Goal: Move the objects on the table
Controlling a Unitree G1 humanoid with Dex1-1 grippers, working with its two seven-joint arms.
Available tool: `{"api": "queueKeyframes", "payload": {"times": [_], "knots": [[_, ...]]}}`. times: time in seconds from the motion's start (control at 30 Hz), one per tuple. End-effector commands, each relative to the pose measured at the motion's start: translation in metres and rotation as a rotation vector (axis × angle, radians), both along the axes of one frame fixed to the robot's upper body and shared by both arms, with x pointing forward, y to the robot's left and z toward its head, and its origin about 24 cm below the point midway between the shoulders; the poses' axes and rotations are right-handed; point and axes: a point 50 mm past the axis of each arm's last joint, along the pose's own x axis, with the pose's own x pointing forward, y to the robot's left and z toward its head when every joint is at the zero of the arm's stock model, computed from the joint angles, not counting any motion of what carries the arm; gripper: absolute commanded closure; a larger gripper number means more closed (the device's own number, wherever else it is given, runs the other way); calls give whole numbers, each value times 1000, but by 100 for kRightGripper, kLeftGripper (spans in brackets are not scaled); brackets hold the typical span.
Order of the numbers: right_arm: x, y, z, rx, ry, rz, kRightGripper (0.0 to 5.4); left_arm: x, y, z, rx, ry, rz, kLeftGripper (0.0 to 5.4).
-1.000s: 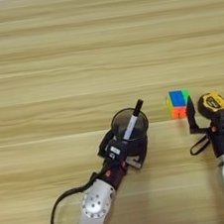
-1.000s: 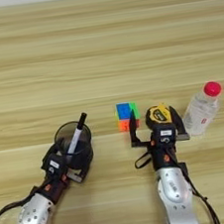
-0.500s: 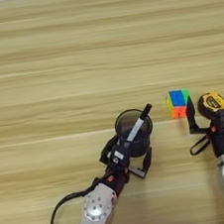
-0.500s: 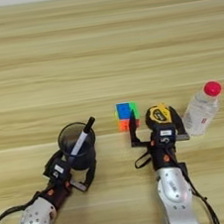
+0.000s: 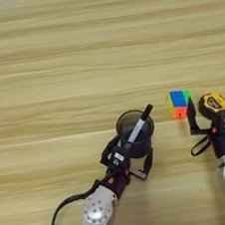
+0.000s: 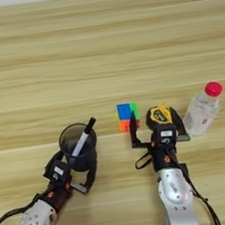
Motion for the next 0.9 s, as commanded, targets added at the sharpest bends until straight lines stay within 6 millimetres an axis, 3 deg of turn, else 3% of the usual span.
{"api": "queueKeyframes", "payload": {"times": [0.03,0.43,0.9], "knots": [[1,-1,-1,-3,10,-4,0,-8,-3,0,-16,16,-3,1],[2,-1,-1,-3,11,-3,0,-29,11,7,4,4,6,1],[4,-3,-2,-2,10,-4,0,-35,61,4,72,36,190,1]]}}
